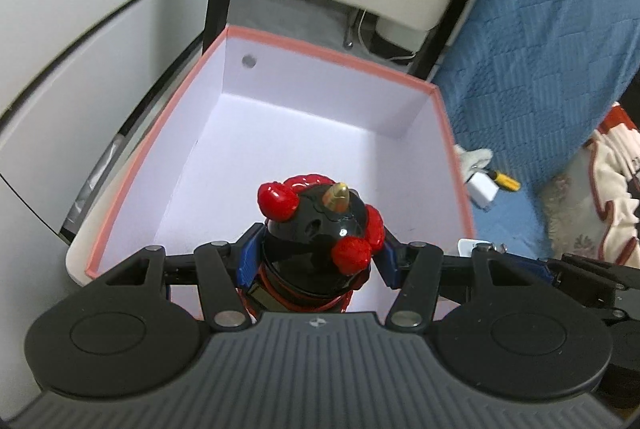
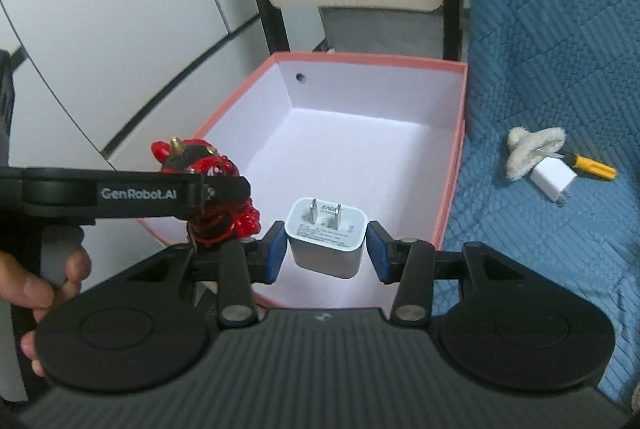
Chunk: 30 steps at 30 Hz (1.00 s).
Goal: Organize rigid objects
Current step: 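Lift the figurine and adapter and carry both over the pink box, then lower the figurine and adapter into the box and open both grippers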
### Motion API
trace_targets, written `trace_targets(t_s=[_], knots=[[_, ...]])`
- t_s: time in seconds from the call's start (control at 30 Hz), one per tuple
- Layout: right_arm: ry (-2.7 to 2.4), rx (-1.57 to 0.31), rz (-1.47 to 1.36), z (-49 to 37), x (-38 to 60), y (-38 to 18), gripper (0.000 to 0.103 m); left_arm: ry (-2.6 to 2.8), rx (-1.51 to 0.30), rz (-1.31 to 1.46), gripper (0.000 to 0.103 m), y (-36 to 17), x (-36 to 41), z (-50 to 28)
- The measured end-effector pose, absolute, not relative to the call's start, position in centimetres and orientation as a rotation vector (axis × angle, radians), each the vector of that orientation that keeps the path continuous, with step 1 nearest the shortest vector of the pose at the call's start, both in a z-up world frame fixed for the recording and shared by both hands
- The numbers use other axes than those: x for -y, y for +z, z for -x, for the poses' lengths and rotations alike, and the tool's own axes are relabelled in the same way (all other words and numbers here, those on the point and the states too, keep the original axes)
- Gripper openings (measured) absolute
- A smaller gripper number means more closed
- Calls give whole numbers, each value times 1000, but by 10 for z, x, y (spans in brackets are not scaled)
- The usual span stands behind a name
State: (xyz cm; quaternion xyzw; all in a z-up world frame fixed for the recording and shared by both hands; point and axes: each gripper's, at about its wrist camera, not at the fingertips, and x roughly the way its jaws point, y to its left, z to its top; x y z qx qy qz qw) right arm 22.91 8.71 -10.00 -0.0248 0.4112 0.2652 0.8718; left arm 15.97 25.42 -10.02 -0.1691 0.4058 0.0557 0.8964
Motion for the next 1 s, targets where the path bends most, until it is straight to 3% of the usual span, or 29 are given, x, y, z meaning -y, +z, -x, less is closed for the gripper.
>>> trace_targets(t_s=[0.47,0.67,0.8,1.0], knots=[[506,-933,97,-262,-112,-141,48,109,-934,371,63,-155,-286,-202],[508,-915,89,-261,-109,-134,49,112,-910,378,64,-145,-289,-192],[527,-885,99,-252,-107,-121,58,121,-887,374,64,-130,-284,-180],[525,-844,79,-234,-91,-103,59,112,-839,349,64,-104,-267,-159]])
